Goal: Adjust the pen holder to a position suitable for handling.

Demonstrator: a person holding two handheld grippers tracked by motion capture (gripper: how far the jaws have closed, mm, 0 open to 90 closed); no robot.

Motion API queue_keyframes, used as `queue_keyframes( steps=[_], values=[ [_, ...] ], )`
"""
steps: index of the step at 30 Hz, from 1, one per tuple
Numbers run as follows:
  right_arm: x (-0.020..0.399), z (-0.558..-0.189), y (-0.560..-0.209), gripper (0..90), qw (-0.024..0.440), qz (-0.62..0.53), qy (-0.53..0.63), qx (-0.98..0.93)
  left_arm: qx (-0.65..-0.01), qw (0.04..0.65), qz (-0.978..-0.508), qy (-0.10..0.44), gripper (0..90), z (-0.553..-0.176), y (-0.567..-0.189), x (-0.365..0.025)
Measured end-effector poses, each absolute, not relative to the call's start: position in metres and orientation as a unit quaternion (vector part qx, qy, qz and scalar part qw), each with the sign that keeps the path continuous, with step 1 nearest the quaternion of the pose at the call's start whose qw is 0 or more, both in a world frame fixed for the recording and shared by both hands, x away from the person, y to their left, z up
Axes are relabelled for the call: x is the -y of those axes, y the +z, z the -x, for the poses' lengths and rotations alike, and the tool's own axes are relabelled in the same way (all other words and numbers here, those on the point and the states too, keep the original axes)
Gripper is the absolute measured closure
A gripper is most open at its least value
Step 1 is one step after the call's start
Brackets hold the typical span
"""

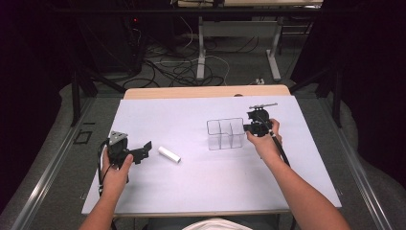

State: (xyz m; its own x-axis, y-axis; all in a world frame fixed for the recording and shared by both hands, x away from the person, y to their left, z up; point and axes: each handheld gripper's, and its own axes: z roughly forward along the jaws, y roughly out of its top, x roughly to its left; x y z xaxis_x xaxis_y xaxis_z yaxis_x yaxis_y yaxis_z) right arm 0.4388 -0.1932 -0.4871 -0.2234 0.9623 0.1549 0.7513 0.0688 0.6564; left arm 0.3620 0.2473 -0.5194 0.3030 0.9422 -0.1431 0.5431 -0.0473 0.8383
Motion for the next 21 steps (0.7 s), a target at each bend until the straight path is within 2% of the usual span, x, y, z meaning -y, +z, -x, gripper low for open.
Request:
queue_keyframes(
  steps=[9, 21],
  values=[
    [0.176, -0.435, -0.487, 90.0, 0.127, -0.606, 0.335, -0.710, -0.541, 0.427, -0.685, 0.234, 0.1, -0.362, -0.519, -0.247],
    [0.153, -0.433, -0.487, 90.0, 0.131, -0.585, 0.341, -0.724, -0.542, 0.427, -0.685, 0.234, 0.1, -0.362, -0.519, -0.248]
  ],
)
